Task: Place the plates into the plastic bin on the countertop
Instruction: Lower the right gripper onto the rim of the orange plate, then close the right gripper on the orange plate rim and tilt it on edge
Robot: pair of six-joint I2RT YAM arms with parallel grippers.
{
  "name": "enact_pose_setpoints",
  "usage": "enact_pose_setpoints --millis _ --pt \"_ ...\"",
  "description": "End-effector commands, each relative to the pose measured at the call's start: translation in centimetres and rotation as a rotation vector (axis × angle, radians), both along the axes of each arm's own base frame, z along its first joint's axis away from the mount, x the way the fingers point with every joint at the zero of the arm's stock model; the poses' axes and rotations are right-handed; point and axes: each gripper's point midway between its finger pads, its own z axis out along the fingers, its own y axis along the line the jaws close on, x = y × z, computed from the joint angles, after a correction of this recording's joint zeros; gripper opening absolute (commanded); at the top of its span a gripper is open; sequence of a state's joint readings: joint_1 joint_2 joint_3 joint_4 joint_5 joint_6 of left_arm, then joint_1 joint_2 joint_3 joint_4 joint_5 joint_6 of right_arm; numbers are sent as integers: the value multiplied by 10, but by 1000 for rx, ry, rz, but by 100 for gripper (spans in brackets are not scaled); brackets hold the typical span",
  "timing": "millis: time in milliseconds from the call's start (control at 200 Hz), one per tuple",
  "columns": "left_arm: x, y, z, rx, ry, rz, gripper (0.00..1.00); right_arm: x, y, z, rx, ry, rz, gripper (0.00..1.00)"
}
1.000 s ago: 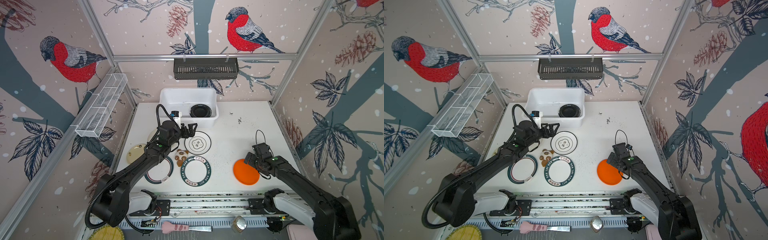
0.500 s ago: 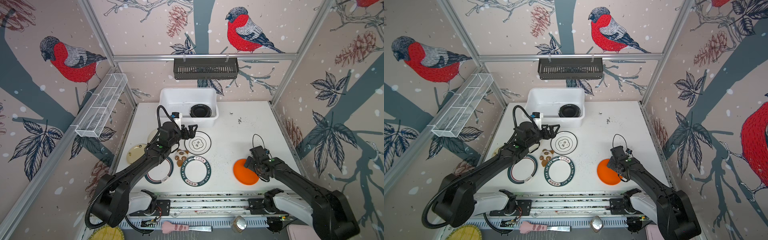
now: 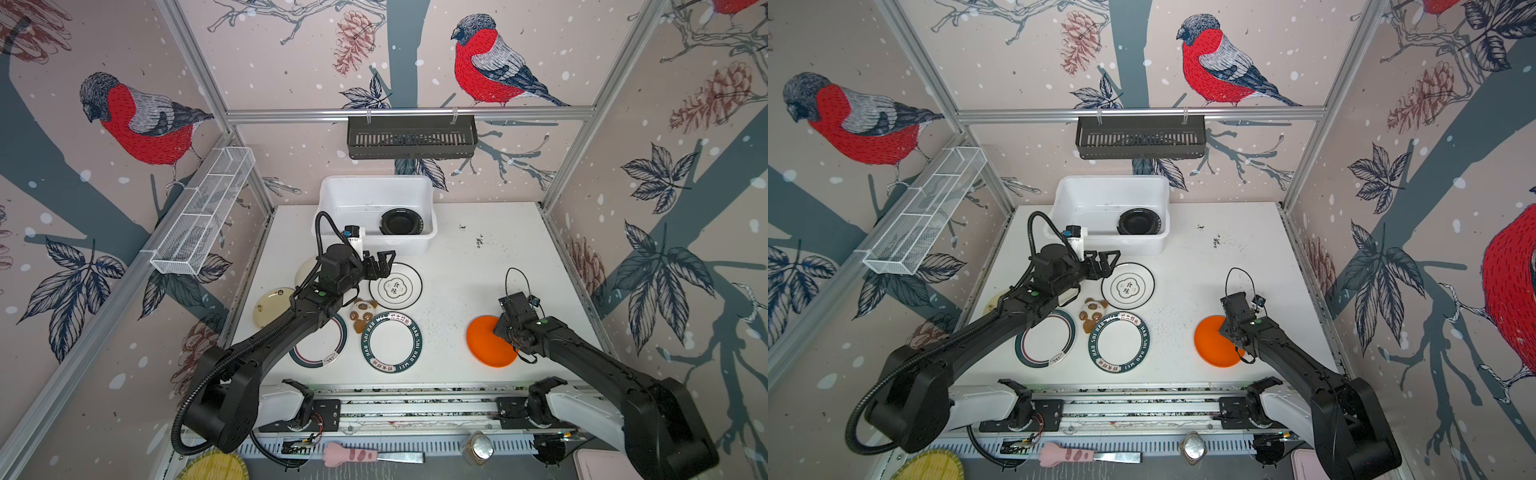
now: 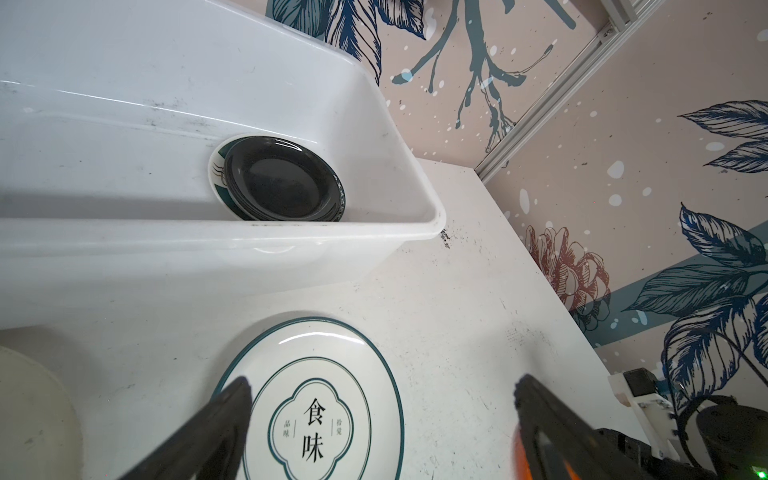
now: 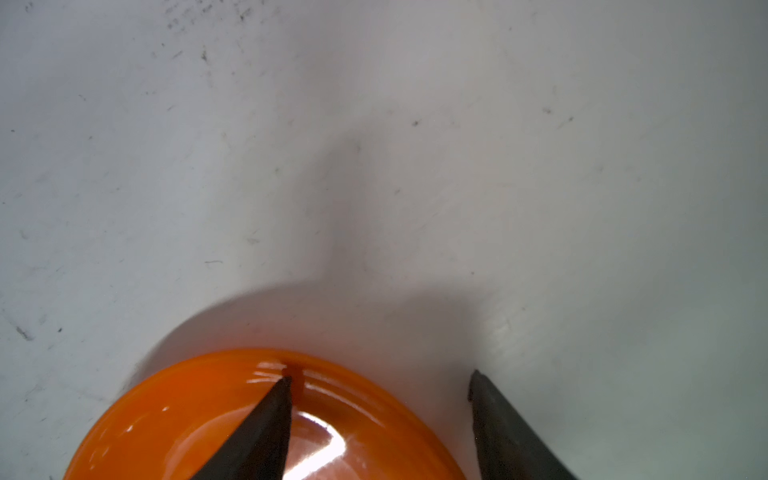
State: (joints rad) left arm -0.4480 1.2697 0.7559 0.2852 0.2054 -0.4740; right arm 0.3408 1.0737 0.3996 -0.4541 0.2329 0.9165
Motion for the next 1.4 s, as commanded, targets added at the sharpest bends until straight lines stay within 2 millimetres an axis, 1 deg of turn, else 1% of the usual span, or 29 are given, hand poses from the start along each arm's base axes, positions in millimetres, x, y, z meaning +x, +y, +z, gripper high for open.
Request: enact_pose_setpoints --millis 0,20,60,145,250,385,515,635,705,831,906,996,1056,1136,1291,1396 --pt "3 1 10 -17 -39 11 98 -9 9 -8 70 38 -15 63" --pt "3 0 10 -15 -39 10 98 -9 9 -8 71 37 -15 61" --pt "4 0 10 -16 -38 11 98 -8 9 -8 71 33 -21 55" --pt "4 0 8 -16 -33 11 98 -8 10 -9 80 26 -28 51" --pt "4 0 5 -13 -25 12 98 -8 10 -9 89 18 -35 43" --pt "5 0 1 -8 -16 12 98 -7 12 -8 114 -6 -45 40" --pt "6 -2 0 -8 -7 8 98 -5 14 -7 148 -47 -64 35" --pt "6 -2 1 -15 -11 6 98 -3 19 -6 207 -101 -65 29" --pt "5 -3 4 -20 -16 2 98 -5 18 -7 222 -115 -75 28" --pt "5 -3 5 -22 -19 4 98 -8 13 -8 229 -131 -90 19" --pt "5 -4 2 -23 -12 2 98 -7 13 -8 242 -145 -92 17" --pt "6 -7 0 -28 -2 -5 98 -6 14 -9 264 -163 -91 10" --pt "5 -8 0 -30 -1 -8 98 -6 13 -10 272 -166 -95 6" --pt "6 -10 1 -29 -2 -11 98 -6 13 -11 284 -166 -95 3" --pt "5 -11 3 -25 -4 -10 98 -6 13 -11 304 -166 -95 2" --pt "3 -14 6 -27 -11 -15 98 -2 15 -6 333 -181 -85 1"
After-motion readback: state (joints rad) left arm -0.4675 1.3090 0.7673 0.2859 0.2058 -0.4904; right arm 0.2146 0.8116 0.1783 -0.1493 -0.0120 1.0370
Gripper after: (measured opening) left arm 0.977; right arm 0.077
